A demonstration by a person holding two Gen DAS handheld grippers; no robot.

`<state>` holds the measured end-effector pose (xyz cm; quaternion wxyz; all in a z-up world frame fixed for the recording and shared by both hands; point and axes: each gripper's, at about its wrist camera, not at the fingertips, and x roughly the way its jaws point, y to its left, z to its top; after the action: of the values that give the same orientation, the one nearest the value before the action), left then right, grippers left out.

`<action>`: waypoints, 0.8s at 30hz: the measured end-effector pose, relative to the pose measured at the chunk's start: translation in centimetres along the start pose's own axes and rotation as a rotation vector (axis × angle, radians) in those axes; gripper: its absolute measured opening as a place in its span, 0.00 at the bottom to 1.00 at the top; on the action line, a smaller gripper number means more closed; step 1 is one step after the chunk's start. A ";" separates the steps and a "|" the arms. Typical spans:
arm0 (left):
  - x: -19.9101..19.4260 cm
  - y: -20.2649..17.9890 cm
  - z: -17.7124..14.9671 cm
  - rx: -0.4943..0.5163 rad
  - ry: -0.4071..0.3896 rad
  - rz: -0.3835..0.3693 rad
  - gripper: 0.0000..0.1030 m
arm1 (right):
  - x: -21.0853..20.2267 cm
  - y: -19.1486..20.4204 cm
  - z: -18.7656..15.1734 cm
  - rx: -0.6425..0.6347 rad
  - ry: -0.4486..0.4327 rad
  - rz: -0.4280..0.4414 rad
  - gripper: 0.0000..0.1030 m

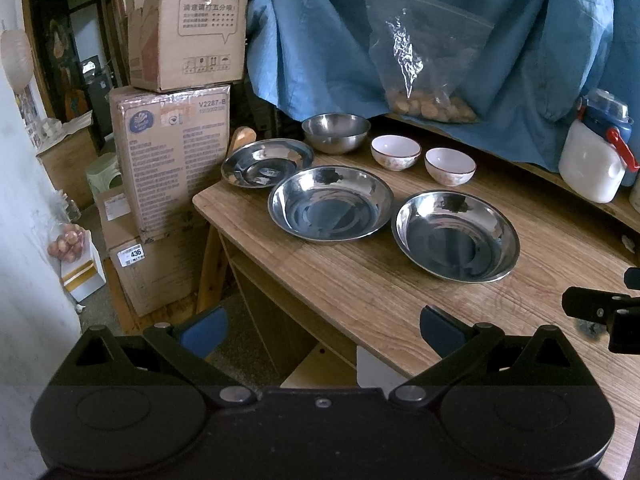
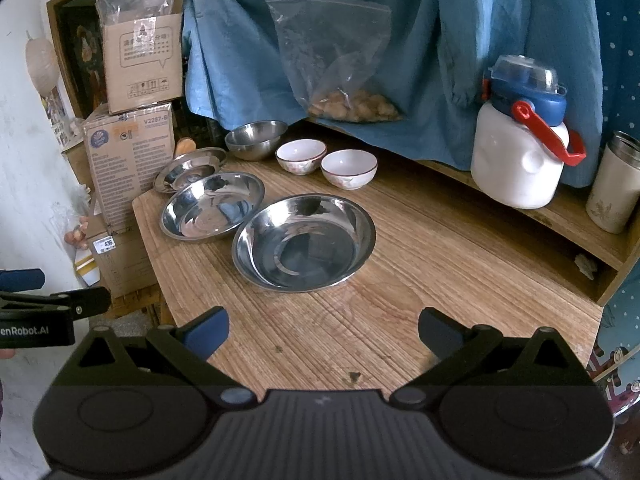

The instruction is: Organize plates and bowls

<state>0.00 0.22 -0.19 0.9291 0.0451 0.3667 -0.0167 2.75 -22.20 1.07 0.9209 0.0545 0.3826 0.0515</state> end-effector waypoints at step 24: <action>0.1 0.1 -0.1 -0.003 0.002 0.000 0.99 | 0.2 -0.1 0.0 0.001 0.001 0.001 1.00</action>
<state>-0.01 0.33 -0.31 0.9287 0.0437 0.3678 -0.0159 2.88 -22.25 0.97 0.9205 0.0552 0.3833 0.0516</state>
